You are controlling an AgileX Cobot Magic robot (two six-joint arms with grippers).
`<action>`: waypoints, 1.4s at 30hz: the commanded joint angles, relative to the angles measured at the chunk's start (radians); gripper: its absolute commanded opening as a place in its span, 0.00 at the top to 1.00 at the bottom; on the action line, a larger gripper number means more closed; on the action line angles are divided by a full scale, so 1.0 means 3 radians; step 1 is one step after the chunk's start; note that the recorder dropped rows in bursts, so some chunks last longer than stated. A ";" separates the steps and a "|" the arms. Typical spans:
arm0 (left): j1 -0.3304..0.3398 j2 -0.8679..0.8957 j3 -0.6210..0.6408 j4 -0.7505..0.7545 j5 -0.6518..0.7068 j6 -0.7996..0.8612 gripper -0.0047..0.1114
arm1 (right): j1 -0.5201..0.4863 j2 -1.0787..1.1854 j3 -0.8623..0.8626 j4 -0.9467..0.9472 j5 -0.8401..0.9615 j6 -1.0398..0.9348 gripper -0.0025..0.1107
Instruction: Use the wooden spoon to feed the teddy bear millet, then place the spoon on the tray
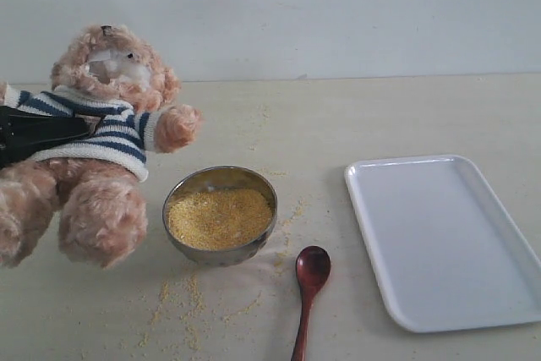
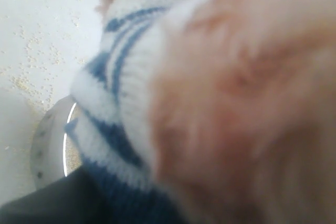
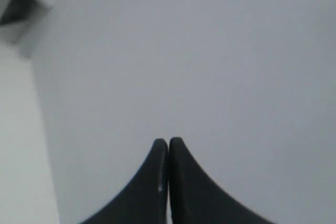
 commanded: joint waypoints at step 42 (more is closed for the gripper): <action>-0.0021 -0.0036 0.0006 -0.0060 0.0083 0.0110 0.92 | 0.3419 0.3689 -0.0996 -0.1744 0.3620 0.0050 0.98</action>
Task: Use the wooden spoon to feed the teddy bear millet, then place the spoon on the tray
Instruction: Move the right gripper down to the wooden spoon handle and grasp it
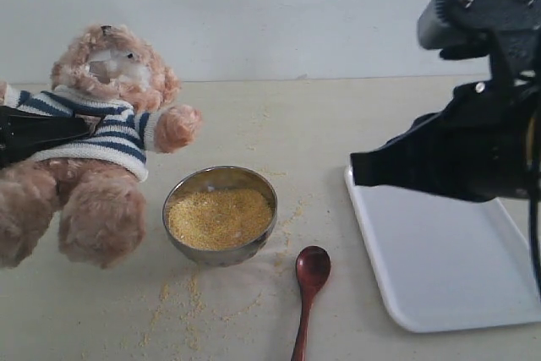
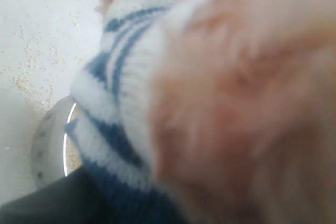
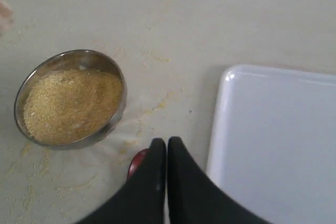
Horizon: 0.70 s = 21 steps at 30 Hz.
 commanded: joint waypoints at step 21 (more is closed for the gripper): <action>-0.0021 -0.0036 0.0006 -0.0060 -0.0531 0.0387 0.92 | 0.0156 0.1006 0.0496 -0.0576 -0.0771 0.0975 0.98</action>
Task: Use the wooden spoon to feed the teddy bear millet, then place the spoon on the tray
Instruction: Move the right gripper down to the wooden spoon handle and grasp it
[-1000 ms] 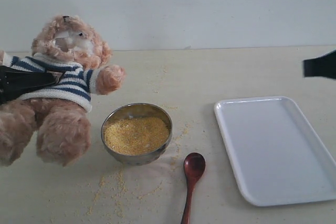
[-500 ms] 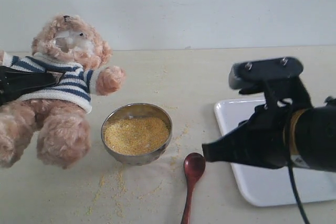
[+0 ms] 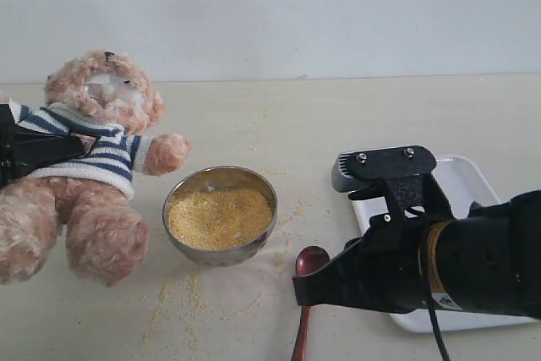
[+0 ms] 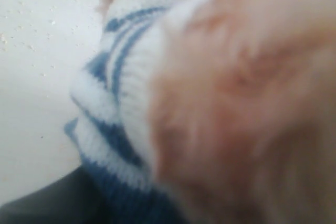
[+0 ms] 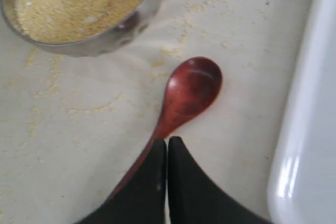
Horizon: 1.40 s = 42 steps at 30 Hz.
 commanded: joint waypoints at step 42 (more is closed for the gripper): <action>-0.0021 -0.0036 0.0001 -0.0060 -0.0070 0.0051 0.92 | 0.0941 0.0967 -0.0573 -0.0731 0.0888 0.1100 0.52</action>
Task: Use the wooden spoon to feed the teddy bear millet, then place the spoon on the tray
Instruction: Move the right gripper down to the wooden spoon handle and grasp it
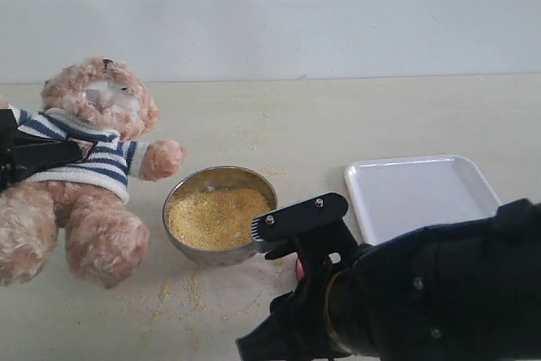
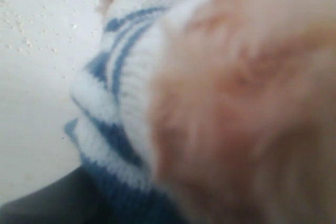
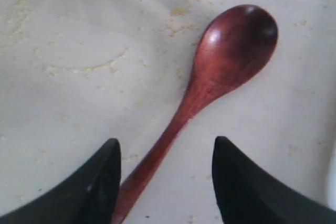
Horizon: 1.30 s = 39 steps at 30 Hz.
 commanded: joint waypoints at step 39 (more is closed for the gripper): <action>-0.0021 -0.0036 0.0001 -0.0060 0.0103 0.0026 0.92 | 0.0372 0.0380 -0.0032 -0.0532 0.0966 0.0904 0.98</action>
